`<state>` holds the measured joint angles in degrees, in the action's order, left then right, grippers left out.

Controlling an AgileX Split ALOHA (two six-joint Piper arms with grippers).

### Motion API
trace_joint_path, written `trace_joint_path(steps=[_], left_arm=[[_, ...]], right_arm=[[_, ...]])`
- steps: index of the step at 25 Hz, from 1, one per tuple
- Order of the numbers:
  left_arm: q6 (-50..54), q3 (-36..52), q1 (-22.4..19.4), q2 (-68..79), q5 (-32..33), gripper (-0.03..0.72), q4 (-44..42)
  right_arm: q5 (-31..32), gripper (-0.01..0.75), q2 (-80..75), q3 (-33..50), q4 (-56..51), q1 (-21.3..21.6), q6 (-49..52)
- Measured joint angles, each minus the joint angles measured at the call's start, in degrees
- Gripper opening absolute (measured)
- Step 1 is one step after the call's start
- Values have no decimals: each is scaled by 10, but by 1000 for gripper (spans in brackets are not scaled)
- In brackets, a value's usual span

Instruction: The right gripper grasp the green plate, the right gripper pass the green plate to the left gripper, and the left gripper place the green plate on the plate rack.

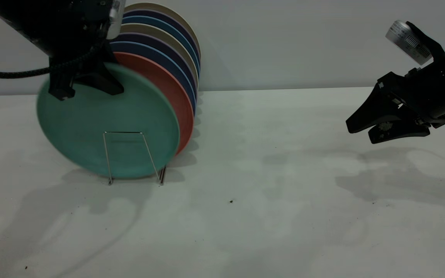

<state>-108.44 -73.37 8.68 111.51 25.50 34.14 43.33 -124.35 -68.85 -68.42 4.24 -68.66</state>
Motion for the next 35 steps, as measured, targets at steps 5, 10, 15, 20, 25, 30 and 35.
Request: trace_joint_path(steps=[5,10,15,20,25,30,35], left_arm=[[-12,-1,0,-21,1,484,47],[-31,-1,0,-65,2,579,118],[48,-1,0,-120,-8,580,182],[302,-1,-9,-141,-12,580,151],[655,-1,-35,-141,54,580,-33],[994,-1,-63,-141,154,580,-239],[1073,-1,-69,-150,206,575,-315]], right_arm=[[0,570,0,0,0,0,0],[0,570,0,0,1,0,0],[4,569,0,0,0,0,0],[28,569,0,0,-5,-16,0],[10,568,4,-3,26,-71,9],[-40,542,37,-42,180,-141,152],[23,511,87,-93,473,-191,432]])
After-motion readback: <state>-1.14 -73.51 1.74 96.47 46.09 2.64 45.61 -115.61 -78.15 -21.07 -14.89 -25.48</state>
